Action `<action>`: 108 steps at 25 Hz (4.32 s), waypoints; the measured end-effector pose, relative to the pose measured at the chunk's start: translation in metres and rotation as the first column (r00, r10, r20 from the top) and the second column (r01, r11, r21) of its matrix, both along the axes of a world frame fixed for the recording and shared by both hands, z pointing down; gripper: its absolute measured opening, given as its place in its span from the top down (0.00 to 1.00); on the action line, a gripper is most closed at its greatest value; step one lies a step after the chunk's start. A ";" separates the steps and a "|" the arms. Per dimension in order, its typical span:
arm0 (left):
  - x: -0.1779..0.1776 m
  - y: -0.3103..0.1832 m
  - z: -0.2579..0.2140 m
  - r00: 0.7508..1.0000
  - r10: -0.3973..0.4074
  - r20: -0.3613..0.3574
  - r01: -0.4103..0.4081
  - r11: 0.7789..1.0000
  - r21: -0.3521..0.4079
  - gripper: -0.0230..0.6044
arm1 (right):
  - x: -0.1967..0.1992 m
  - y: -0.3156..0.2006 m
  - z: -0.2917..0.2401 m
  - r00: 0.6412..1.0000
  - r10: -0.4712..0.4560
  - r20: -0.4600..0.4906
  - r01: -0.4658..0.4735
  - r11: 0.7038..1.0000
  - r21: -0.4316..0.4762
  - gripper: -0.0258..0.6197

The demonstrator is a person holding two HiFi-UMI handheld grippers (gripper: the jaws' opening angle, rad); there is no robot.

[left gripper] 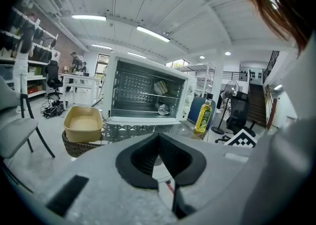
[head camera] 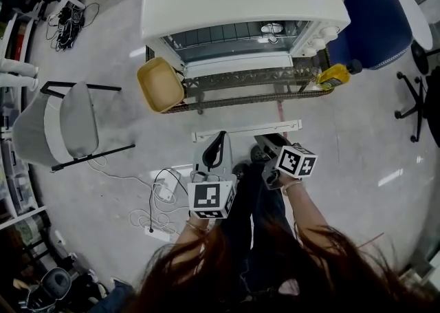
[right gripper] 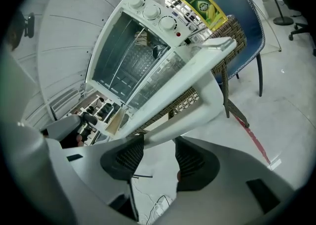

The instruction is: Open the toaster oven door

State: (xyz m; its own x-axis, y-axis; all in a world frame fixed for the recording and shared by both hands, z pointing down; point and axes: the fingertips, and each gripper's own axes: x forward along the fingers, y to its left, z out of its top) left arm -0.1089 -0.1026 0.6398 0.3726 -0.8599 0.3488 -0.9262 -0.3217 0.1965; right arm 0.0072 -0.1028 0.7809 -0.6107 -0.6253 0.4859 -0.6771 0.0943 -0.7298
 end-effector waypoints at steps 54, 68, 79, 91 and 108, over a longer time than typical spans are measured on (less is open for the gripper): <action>-0.008 0.011 -0.017 0.999 -0.026 0.033 0.028 0.998 -0.058 0.94 | 0.012 0.017 -0.035 0.994 0.021 -0.104 -0.024 0.999 -0.025 0.82; -0.016 0.012 -0.047 0.999 -0.042 0.030 0.043 0.997 -0.066 0.94 | 0.003 0.007 -0.089 0.988 0.005 -0.153 0.001 0.999 0.044 0.86; -0.015 0.013 -0.085 0.998 -0.052 0.017 0.053 0.998 -0.038 0.94 | -0.007 0.002 -0.133 0.981 -0.015 -0.193 0.038 0.993 0.113 0.90; -0.008 0.027 -0.128 0.997 -0.074 0.025 0.073 0.997 0.010 0.94 | -0.002 0.014 -0.175 0.978 -0.014 -0.206 0.051 0.983 0.174 0.93; 0.010 0.054 -0.189 0.999 -0.040 0.029 0.037 0.995 0.093 0.94 | 0.011 0.042 -0.248 0.976 0.043 -0.212 0.020 0.957 0.289 0.95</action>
State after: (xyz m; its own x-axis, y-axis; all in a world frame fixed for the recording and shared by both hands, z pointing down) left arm -0.0993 -0.0489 0.4511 0.3287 -0.9025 0.2783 -0.9435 -0.3010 0.1384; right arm 0.0177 -0.0606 0.5327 -0.5044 -0.7640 0.4023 -0.8163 0.2699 -0.5107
